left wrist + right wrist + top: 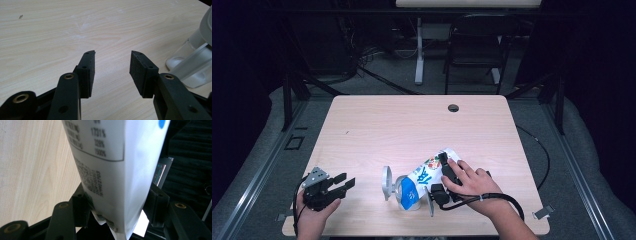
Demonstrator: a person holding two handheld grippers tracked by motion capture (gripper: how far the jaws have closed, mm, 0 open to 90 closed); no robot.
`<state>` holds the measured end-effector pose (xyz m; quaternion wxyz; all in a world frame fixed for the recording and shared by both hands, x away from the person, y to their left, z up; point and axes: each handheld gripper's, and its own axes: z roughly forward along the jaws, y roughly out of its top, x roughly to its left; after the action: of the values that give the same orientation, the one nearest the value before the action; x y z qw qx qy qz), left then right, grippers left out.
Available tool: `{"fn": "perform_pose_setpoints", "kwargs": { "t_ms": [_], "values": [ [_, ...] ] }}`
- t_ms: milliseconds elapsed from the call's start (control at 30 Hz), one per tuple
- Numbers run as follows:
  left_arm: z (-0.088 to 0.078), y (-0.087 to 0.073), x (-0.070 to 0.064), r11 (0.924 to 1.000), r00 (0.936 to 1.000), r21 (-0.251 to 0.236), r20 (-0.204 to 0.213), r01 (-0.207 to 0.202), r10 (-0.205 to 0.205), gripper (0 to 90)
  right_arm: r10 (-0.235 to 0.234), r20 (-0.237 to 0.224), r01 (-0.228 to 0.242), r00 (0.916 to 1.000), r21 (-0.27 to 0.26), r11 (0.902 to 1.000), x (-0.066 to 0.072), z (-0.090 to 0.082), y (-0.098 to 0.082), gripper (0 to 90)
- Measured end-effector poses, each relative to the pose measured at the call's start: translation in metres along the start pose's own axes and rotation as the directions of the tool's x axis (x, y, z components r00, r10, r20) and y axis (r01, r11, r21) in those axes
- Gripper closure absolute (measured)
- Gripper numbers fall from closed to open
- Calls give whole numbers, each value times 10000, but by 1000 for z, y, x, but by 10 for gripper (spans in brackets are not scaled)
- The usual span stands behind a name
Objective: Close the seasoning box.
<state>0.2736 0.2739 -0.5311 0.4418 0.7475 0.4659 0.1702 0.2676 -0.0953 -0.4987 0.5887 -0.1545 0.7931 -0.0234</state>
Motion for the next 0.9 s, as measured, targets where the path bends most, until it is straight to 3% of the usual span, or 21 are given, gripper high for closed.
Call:
{"fn": "perform_pose_setpoints", "kwargs": {
  "t_ms": [900],
  "values": [
    [0,0,0,10000,10000,5,-17,-1,1,559,-125,149,125,9998,12,9999,-2,-1,0,483]
  ]
}}
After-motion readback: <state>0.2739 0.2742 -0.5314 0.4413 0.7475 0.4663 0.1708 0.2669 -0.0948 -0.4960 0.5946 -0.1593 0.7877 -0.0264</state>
